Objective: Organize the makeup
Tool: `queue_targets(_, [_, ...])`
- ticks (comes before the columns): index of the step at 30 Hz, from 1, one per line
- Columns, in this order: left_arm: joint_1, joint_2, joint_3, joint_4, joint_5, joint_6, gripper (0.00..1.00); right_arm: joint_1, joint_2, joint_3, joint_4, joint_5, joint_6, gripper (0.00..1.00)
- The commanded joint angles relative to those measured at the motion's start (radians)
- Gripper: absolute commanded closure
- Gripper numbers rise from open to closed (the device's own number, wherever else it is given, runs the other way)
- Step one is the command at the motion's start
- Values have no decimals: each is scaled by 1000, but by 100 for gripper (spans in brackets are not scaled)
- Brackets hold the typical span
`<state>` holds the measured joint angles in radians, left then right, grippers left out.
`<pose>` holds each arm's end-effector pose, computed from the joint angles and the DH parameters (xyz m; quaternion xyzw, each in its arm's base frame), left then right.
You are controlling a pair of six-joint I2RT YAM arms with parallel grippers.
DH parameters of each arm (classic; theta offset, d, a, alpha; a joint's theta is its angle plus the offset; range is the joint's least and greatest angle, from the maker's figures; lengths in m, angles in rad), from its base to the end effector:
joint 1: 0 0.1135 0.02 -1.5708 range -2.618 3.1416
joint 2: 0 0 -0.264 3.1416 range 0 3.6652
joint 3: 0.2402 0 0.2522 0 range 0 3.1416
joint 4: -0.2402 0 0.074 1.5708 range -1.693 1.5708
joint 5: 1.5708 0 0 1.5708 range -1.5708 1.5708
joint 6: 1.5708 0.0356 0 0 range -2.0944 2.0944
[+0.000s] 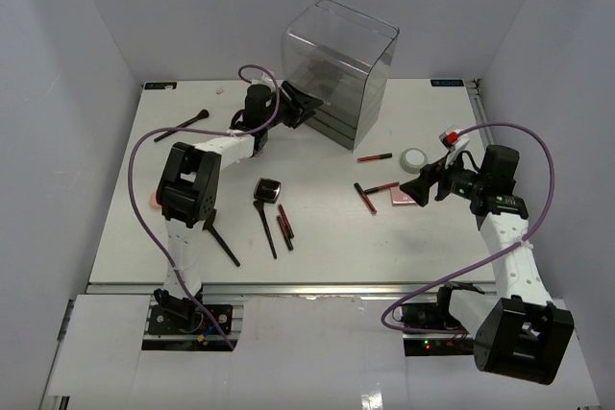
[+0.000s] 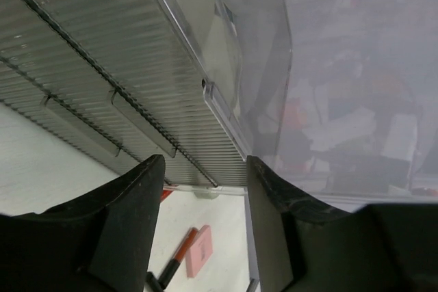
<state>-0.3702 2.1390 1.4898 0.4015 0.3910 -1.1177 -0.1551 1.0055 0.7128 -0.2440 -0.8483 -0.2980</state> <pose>0.4585 -0.1925 0.2095 -0.1715 0.7641 -0.5209 0.3396 0.2158 -0.0067 0.2733 -0.2595 0.7757 0.2474 0.5194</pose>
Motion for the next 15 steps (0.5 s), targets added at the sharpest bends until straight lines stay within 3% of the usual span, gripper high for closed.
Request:
queue_targets(1, [-7, 1, 56, 74, -38, -19, 43, 8, -33, 8, -13, -138, -95, 10])
queue_targets(15, [-6, 61, 113, 97, -61, -52, 61, 8, -28, 4, -20, -161, -124, 10])
